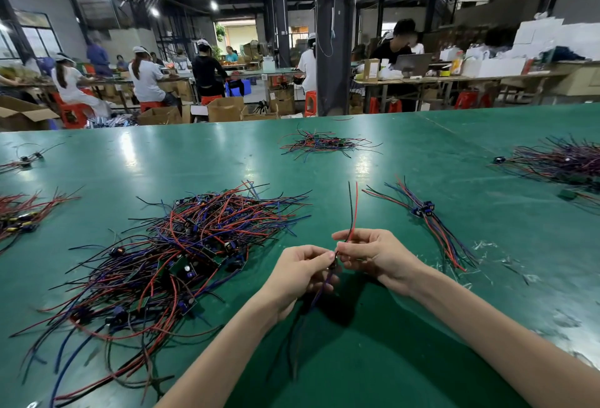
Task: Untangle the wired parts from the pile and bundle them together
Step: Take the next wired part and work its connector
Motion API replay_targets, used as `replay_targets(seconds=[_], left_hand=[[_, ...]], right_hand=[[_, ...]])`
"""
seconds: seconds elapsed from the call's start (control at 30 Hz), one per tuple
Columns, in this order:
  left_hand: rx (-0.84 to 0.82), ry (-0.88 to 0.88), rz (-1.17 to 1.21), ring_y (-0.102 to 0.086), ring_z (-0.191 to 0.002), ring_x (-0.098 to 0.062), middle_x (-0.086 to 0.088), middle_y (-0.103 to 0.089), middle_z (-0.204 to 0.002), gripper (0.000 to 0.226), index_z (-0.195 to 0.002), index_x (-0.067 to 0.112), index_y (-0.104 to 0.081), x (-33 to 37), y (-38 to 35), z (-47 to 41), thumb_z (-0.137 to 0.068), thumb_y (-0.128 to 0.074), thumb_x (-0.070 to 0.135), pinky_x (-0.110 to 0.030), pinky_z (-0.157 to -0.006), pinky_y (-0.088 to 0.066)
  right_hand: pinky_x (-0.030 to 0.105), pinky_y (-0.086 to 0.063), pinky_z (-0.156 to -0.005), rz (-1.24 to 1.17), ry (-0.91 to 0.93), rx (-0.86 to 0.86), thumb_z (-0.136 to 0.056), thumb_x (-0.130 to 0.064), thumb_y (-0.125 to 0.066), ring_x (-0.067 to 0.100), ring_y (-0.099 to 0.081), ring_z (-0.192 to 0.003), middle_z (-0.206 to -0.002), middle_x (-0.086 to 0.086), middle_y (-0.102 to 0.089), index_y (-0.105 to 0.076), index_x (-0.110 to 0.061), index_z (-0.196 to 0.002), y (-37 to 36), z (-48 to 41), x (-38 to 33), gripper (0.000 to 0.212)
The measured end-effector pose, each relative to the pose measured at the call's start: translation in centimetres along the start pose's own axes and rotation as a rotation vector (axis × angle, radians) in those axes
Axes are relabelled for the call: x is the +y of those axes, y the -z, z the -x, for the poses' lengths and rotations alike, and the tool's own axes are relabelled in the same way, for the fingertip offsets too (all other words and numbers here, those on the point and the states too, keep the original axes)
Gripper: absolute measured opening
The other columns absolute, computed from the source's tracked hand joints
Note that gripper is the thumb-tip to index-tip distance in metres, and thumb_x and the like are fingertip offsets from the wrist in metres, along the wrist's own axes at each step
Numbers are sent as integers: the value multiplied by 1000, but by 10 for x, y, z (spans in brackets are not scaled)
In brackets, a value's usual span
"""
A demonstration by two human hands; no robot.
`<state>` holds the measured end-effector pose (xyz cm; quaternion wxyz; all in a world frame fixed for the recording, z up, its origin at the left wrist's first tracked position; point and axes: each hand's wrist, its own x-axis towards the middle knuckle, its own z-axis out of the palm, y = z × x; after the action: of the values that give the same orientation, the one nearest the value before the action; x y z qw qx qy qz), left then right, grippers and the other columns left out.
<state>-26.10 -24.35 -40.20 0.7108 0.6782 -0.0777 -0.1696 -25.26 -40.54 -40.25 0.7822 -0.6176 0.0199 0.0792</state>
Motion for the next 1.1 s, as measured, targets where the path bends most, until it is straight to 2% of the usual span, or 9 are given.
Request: replay_targets(seconds=[0.13, 0.27, 0.43, 0.57, 0.7, 0.83, 0.93, 1.1], left_hand=[[-17, -15, -61, -59, -49, -9, -5, -58, -62, 7, -83, 2, -64, 0, 1, 0, -89, -61, 5, -17, -46, -45], [-49, -1, -74, -56, -48, -9, -5, -58, -62, 9, -81, 3, -64, -2, -2, 1, -90, -61, 5, -18, -46, -45], [-22, 20, 92, -56, -51, -16, -7, -55, -62, 19, -82, 1, -62, -2, -7, -1, -94, -55, 13, -26, -51, -52], [3, 39, 123, -56, -48, -15, -4, -58, -58, 29, -64, 9, -66, -1, -7, -5, -91, -59, 13, -24, -51, -52], [7, 94, 64, -55, -47, -10, -4, -60, -66, 9, -81, 5, -65, 5, -4, -16, -88, -62, 8, -19, -48, -50], [2, 99, 25, -62, -56, -16, -9, -68, -72, 9, -83, 1, -67, 11, -2, -31, -87, -60, 0, -23, -56, -55], [31, 88, 15, -57, -46, -10, -5, -66, -63, 13, -77, 3, -68, 13, 1, -38, -87, -60, 0, -21, -49, -52], [76, 54, 92, -56, -42, -14, -8, -64, -59, 22, -71, 4, -68, 8, 10, -36, -87, -57, -3, -25, -48, -54]], right_hand=[[18, -49, -51, 56, 17, 4, -81, 5, -65, 9, -58, -52, -67, 4, -62, -67, -4, -93, 0, 0, 1, 15], [16, -45, -49, 93, 31, 6, -80, 4, -67, 8, -58, -52, -67, 6, -61, -68, -4, -92, -1, 0, 1, 15], [14, -40, -45, 79, 49, 15, -76, 5, -69, 7, -53, -47, -61, 4, -62, -69, -4, -84, 1, -2, 0, 12], [15, -38, -46, 73, 59, 21, -73, 4, -72, 9, -50, -47, -61, 3, -63, -70, -4, -80, 1, -6, 0, 11], [15, -34, -42, 58, 35, 47, -73, 3, -73, 6, -45, -42, -57, 0, -63, -68, -4, -75, 5, -15, -3, 8], [15, -33, -39, 57, 3, 75, -73, 2, -73, 5, -43, -40, -56, 1, -65, -67, -4, -74, 8, -25, -5, 9], [16, -34, -41, 31, -5, 68, -73, 3, -73, 6, -44, -41, -56, 1, -62, -66, -5, -74, 7, -34, -7, 10], [17, -41, -52, 38, -37, -37, -75, 6, -70, 8, -56, -50, -60, 2, -63, -66, -10, -64, -4, -48, -7, 19]])
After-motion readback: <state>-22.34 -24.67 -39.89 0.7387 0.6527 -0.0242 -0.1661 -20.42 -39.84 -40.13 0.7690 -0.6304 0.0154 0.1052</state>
